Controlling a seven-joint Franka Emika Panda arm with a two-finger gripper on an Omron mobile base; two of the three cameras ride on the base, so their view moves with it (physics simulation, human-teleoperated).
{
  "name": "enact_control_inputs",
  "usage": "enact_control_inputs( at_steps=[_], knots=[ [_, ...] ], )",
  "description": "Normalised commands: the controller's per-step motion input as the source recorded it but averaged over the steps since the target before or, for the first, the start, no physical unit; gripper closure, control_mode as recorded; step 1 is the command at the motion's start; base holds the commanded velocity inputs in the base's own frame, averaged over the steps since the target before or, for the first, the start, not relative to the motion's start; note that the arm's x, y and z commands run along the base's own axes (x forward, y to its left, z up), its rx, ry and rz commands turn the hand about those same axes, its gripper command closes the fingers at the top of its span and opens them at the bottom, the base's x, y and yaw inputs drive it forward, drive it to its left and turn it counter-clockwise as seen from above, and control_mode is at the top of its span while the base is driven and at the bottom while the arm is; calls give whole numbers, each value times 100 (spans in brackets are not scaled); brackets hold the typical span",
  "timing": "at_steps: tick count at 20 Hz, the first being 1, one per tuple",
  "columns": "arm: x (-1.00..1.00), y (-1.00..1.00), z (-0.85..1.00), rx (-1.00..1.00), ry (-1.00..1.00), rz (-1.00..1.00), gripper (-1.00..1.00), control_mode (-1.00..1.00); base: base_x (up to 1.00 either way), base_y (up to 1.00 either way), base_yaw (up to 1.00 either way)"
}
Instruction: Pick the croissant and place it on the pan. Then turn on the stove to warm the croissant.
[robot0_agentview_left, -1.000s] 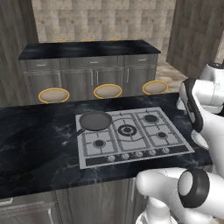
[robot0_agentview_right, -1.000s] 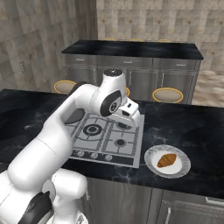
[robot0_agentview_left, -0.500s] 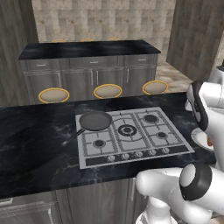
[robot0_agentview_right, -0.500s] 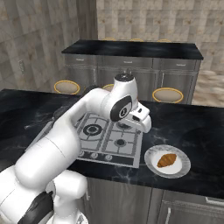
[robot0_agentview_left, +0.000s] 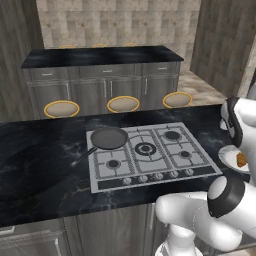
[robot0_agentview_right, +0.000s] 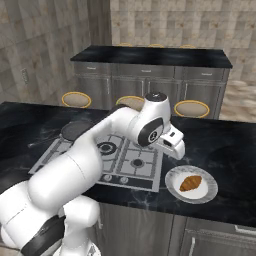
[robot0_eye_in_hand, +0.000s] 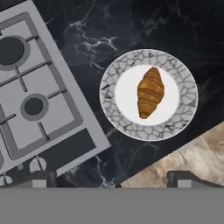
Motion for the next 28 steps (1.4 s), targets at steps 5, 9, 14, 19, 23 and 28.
enact_control_inputs(
  at_steps=[5,9,14,19,23,28],
  knots=[
    [0,-27,-21,0,0,-6,-100,-100,0,0,0],
    [0,-28,-19,0,0,-5,-100,-100,0,0,0],
    [0,-24,-18,0,0,-5,-100,-100,0,0,0],
    [0,-16,-18,0,0,-4,-100,-100,0,0,0],
    [0,-9,-15,0,0,-4,-100,-100,0,0,0],
    [0,-5,-18,0,0,-4,-100,-100,0,0,0]
  ],
)
